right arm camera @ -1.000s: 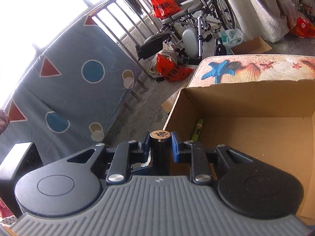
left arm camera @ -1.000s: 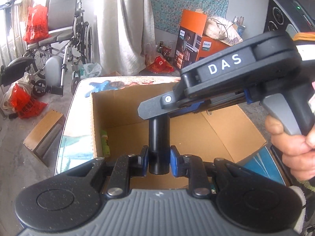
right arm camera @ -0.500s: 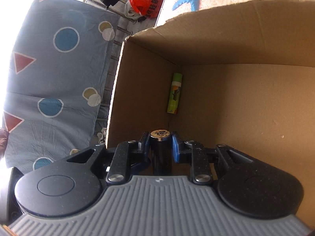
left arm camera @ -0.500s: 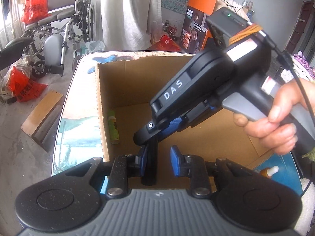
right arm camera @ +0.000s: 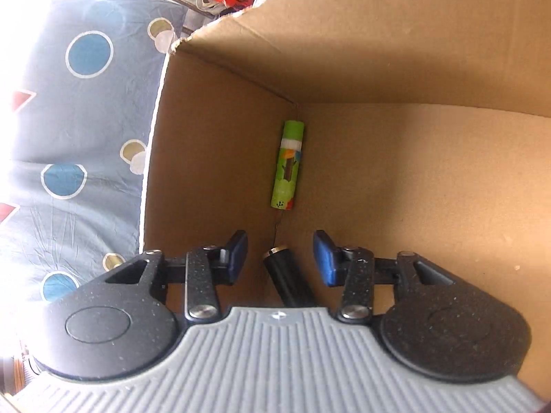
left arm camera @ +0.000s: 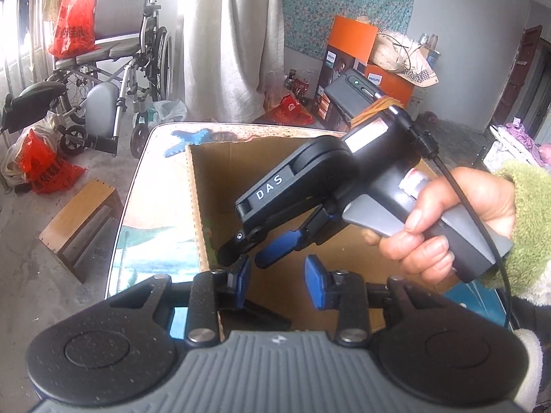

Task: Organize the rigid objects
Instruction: 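Open the right gripper inside the box and withdraw it, then move the right gripper to the black key fob beside the pink lid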

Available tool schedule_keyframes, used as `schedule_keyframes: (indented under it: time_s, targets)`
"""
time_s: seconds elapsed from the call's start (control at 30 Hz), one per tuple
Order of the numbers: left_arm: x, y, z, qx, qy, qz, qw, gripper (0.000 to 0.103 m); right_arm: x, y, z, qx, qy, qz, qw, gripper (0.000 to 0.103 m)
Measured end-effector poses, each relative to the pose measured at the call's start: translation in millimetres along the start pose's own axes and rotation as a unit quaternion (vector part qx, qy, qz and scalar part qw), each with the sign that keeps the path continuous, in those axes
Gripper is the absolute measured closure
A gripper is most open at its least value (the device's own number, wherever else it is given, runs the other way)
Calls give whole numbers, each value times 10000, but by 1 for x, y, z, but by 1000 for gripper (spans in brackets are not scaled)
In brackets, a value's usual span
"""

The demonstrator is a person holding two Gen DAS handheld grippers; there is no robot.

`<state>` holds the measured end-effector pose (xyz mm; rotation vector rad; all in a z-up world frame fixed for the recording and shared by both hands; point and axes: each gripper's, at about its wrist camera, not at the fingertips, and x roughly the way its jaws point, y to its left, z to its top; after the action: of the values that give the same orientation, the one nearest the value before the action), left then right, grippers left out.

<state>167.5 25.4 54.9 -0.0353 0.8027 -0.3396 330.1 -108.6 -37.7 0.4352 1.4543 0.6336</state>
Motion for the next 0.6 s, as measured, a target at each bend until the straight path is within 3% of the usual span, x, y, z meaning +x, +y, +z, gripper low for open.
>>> schedule_keyframes:
  time_s: [0.33,0.47,0.6]
  targets:
    - [-57,-16,-11,-80,-660,-215,9976,57,-132,2,-76,-421,-1212,416,9909,55]
    - [-74,-31,-24,24,-722,-350,9968,51,-187,-6,-139,-543,-1856,691,9787,55]
    - [-74,-51,-43,258,-503,-585,9967,30,-222,-35,-210,-484,-2428,928,9644,55]
